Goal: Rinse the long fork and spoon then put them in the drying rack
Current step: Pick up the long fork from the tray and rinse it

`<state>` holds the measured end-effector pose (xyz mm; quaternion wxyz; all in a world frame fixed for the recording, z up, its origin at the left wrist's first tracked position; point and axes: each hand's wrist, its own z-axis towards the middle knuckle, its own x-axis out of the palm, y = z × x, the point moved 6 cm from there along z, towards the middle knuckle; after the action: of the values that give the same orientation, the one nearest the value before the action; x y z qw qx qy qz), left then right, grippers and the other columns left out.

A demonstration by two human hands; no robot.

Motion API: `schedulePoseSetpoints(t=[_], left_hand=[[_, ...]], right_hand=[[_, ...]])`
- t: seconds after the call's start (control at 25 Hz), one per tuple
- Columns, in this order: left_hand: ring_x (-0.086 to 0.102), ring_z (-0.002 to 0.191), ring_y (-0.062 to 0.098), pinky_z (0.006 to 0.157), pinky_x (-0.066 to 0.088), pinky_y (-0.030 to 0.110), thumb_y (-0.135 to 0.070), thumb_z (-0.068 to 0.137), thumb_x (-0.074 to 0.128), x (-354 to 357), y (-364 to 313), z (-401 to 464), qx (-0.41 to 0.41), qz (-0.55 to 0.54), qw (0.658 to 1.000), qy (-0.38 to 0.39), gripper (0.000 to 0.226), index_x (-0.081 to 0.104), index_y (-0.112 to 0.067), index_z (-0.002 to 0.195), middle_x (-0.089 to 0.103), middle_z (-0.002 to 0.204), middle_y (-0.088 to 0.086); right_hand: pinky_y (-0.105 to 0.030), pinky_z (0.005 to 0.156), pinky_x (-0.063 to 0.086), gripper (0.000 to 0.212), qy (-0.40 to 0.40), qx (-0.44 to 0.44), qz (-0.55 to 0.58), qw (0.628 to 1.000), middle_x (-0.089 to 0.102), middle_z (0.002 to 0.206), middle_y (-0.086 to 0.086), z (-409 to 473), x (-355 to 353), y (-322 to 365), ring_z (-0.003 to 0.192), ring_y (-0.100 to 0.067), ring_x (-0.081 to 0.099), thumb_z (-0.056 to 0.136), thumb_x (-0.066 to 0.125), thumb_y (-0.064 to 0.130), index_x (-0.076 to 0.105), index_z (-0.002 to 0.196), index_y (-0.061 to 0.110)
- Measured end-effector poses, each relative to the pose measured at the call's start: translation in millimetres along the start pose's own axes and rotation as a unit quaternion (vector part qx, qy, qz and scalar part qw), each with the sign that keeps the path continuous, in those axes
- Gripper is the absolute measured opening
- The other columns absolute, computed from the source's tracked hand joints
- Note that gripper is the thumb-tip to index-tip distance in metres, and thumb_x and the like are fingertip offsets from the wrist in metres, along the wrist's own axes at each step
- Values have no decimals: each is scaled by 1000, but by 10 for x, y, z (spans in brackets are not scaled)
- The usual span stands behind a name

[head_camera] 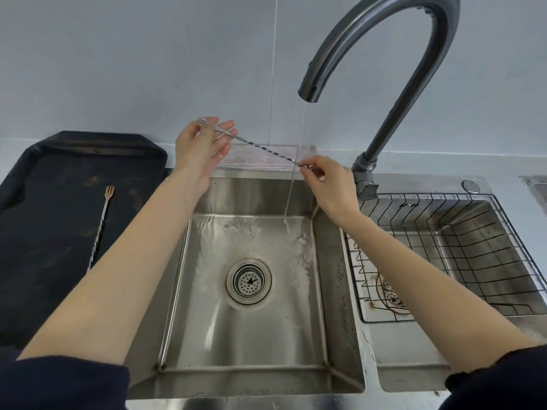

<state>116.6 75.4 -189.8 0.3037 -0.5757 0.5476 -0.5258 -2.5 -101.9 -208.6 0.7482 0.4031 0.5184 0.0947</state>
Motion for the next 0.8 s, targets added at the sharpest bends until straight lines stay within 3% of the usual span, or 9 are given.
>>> schedulePoseSetpoints(t=[0.12,0.24,0.4,0.8], left_hand=[[62,74,4,59,49,12,-20,94,44,-208,146,38,-39,-20,998,-38,18,50,-22,77,64,82,-6],[59,74,4,52,50,10,-18,94,44,-364,294,63,-81,-62,993,-60,19,51,-21,76,60,80,-5],[58,75,7,56,52,13,-14,94,44,-586,453,74,-122,-127,979,-102,19,52,-16,76,59,80,-1],[62,78,9,49,54,13,-13,95,40,-836,704,62,-136,-99,979,-119,19,48,-16,78,62,84,2]], right_hand=[[-45,93,47,17,-27,-78,-66,994,73,92,-9,46,-53,152,82,-26,67,89,59,19,70,99,11],[-35,91,36,18,-24,-117,-102,988,74,93,-3,47,-34,252,82,-22,66,90,58,24,71,100,16],[-39,87,45,18,-13,-156,-132,979,73,88,-4,33,-3,321,78,-24,67,90,58,25,71,98,17],[-29,71,45,19,85,-43,-162,982,69,104,-2,-124,131,-142,98,-23,62,92,54,23,68,104,17]])
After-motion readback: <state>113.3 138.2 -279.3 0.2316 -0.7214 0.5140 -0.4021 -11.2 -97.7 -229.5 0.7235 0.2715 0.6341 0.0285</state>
